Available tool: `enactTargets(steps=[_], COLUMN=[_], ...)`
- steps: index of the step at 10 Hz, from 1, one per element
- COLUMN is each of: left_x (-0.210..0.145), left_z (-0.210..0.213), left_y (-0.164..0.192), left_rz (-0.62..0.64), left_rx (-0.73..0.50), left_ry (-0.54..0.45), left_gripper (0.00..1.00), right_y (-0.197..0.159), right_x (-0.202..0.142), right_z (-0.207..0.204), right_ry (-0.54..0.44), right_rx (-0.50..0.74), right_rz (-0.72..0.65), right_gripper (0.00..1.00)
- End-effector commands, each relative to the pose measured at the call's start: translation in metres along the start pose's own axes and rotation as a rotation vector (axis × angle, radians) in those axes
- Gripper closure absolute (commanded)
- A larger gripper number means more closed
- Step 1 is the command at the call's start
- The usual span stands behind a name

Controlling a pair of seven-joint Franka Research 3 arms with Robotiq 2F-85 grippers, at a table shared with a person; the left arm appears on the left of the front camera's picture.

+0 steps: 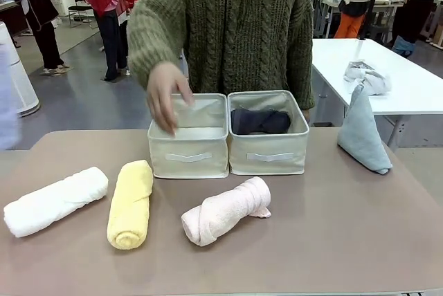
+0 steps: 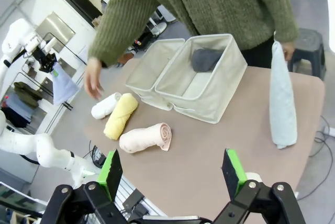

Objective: Sort the towels based on their folding style.
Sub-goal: Pick up one triangle-folded towel and place it in the left Fabric basket.

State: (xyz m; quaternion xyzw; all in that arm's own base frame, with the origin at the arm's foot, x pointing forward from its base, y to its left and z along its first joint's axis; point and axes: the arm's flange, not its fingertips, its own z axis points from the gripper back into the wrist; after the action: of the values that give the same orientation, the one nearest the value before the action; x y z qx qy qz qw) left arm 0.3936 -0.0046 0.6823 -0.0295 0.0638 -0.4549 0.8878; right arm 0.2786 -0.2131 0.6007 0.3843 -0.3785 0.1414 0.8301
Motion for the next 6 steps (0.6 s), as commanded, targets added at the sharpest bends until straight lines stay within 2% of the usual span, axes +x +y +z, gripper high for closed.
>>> enactTargets(steps=[1,3,6], left_x=[-0.133,-0.163,-0.164], left_z=[0.005,-0.003,-0.006], left_y=[-0.001,-0.005,0.006], left_rz=[0.067,0.135,0.149], left_rx=[0.021,0.043,0.040], left_ry=[-0.133,-0.158,-0.171], left_gripper=[0.84,0.84,0.84], right_y=[-0.001,-0.001,-0.001], right_x=[0.000,0.000,0.000], right_z=[0.000,0.000,0.000], right_ry=[-0.005,-0.005,-0.005], right_rx=[-0.004,-0.004,-0.004], right_rz=[0.004,0.004,0.004], right_gripper=[0.00,0.00,0.00])
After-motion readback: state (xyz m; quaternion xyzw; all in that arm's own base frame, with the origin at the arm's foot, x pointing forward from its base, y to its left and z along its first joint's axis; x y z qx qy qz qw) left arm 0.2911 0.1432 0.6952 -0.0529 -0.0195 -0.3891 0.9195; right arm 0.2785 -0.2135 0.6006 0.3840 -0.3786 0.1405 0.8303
